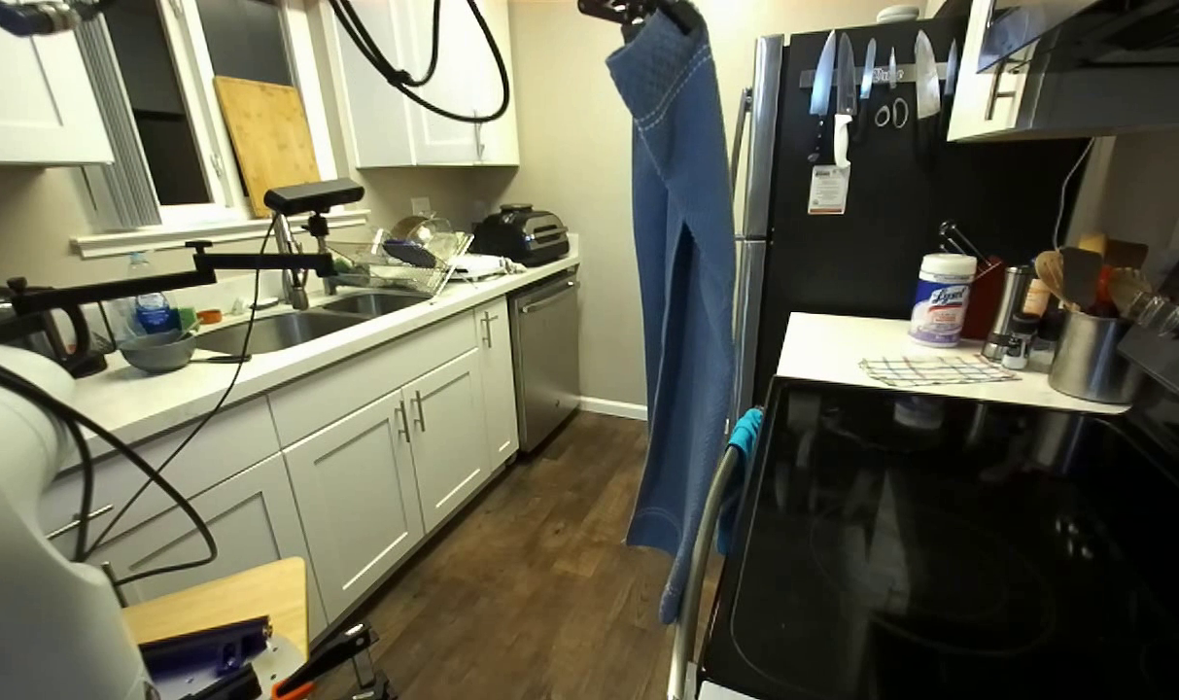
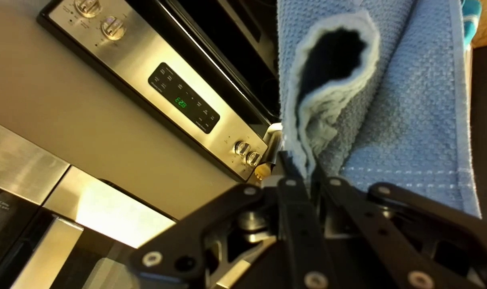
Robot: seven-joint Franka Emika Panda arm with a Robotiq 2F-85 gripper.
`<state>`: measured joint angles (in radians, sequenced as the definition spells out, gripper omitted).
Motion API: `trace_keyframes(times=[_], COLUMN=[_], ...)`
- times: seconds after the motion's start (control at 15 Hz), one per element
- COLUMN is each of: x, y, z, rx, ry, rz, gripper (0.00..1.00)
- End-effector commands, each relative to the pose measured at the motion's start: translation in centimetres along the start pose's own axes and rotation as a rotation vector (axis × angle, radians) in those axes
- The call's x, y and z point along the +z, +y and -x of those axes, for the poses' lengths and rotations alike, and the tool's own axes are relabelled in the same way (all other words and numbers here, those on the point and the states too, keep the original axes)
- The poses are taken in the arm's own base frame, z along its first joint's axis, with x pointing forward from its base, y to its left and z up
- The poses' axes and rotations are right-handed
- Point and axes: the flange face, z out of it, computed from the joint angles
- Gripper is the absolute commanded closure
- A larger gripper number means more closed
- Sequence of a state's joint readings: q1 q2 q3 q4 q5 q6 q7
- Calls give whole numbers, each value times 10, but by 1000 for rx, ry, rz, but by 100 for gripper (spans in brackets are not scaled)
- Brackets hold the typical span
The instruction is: Move the light blue towel to the oven handle
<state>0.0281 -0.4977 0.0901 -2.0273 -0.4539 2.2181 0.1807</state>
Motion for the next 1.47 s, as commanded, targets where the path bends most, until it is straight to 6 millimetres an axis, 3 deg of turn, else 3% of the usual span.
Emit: trace_keyframes(times=[0.0, 0.93, 1.4], x=[1, 6, 30], y=[14, 41, 25], z=[-11, -47, -51], rx=[63, 291, 302], ry=[-4, 15, -13], rz=[-34, -15, 4], gripper=[98, 98, 98])
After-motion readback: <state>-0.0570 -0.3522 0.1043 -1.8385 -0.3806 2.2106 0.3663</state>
